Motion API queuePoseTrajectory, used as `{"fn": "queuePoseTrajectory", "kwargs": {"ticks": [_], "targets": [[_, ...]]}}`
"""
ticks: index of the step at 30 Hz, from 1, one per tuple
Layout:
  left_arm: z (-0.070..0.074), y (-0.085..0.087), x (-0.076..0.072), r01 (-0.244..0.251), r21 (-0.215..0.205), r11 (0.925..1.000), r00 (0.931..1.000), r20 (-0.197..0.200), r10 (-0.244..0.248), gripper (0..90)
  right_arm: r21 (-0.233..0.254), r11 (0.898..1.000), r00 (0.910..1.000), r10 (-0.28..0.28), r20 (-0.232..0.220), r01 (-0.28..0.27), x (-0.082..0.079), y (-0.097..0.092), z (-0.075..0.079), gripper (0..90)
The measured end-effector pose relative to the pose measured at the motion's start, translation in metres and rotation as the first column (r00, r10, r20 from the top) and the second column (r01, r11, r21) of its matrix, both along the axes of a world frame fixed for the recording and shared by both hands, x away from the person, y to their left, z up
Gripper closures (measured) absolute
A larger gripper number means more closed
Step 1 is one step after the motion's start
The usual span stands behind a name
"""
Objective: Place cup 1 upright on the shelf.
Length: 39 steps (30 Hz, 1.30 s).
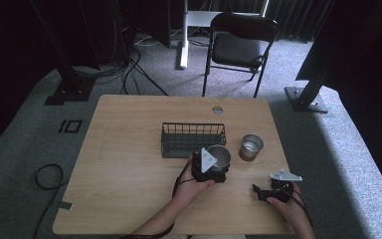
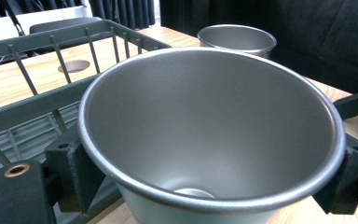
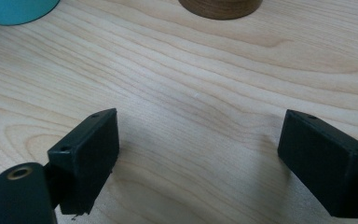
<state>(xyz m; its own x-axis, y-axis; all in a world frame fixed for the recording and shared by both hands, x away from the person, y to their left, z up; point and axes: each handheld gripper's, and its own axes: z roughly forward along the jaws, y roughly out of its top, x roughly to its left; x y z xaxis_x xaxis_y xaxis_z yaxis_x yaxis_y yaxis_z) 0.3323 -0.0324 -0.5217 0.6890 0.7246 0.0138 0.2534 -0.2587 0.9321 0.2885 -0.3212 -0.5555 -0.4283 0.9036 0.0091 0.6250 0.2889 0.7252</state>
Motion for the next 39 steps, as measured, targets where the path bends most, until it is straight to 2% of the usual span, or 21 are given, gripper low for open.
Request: {"fn": "queuePoseTrajectory", "kwargs": {"ticks": [10, 19, 24, 28, 34, 39], "targets": [[0.004, 0.007, -0.006, 0.042, 0.027, 0.9988, 0.9991, -0.002, -0.042, 13.8, 0.0, 1.0, 1.0, 0.0, 0.0, 0.0, 0.0, 0.0, 0.0, 12.1], [0.016, 0.013, -0.014, 0.09, 0.019, 0.9958, 0.9959, -0.008, -0.09, 13.8, 0.0, 1.0, 1.0, 0.0, 0.0, 0.0, 0.0, 0.0, 0.0, 12.1], [0.026, 0.016, -0.019, 0.099, 0.009, 0.9951, 0.9951, 0.009, -0.099, 13.8, 0.0, 1.0, 1.0, -0.001, 0.0, 0.001, 0.0, 0.0, 0.0, 12.1], [0.034, 0.02, -0.021, 0.107, -0.008, 0.9942, 0.9942, 0.006, -0.107, 13.8, 0.0, 1.0, 1.0, -0.001, 0.0, 0.001, 0.0, 0.0, 0.0, 12.1], [0.039, 0.024, -0.023, 0.116, 0.002, 0.9933, 0.9933, 0.008, -0.116, 13.8, 0.0, 1.0, 1.0, -0.001, 0.0, 0.001, 0.0, 0.0, 0.0, 12.1], [0.05, 0.029, -0.024, 0.119, -0.015, 0.9928, 0.9927, 0.024, -0.118, 13.8, 0.0, 1.0, 1.0, -0.001, 0.0, 0.001, 0.0, 0.0, 0.0, 12.1]]}}
